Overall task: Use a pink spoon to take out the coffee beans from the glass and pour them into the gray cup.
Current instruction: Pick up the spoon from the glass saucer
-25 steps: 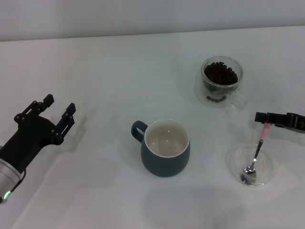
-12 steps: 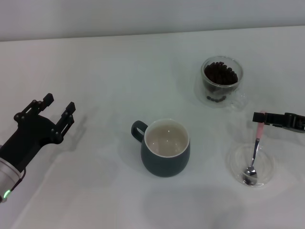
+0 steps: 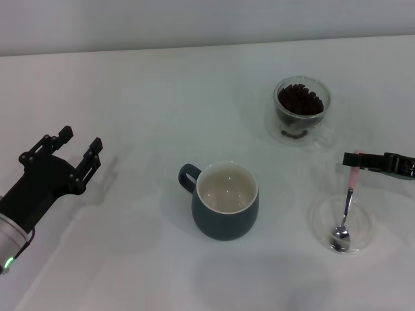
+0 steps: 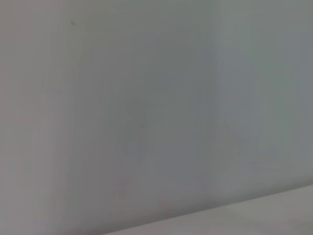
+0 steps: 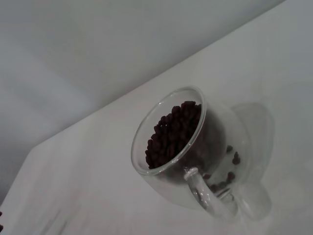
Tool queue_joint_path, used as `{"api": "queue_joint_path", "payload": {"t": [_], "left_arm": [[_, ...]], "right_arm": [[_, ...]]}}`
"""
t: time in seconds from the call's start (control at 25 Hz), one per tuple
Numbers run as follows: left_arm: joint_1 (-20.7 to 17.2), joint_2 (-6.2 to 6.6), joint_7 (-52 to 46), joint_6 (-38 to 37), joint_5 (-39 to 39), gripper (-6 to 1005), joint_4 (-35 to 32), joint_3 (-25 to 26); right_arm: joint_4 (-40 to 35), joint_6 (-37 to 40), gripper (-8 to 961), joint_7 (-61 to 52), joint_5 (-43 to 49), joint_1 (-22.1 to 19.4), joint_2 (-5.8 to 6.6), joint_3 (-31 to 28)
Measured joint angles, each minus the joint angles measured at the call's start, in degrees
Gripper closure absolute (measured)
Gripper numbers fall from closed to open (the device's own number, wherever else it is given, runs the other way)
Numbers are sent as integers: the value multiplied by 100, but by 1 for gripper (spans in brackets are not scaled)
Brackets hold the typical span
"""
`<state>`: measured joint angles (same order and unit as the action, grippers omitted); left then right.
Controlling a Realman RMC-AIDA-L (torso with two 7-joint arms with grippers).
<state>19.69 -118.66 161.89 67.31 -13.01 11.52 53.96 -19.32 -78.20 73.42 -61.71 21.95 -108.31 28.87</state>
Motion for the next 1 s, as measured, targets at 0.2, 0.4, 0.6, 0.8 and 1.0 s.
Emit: {"api": "queue_joint_path", "payload": {"t": [0.2,0.4,0.6,0.8,1.0], "left_arm": [[-9,9,0,8,1,423,0,16],[-10,10,0,-9,2,423,-1,71],[-6,9,0,-17,-3,423,-28,84],[-1,3,0,-22,23,423,-77,216],[-2,1,0,-23,29,423,-80,221]], "right_arm": [[11,28,676,-35,0,12,-5,-22],[11,41,774,-37,-23,16,-15,-45],[11,53,789,-38,-28,32,-49,-48],[-16,60,802,-38,-46,41,-87,-49],[-22,60,805,-38,-50,61,-97,-49]]}}
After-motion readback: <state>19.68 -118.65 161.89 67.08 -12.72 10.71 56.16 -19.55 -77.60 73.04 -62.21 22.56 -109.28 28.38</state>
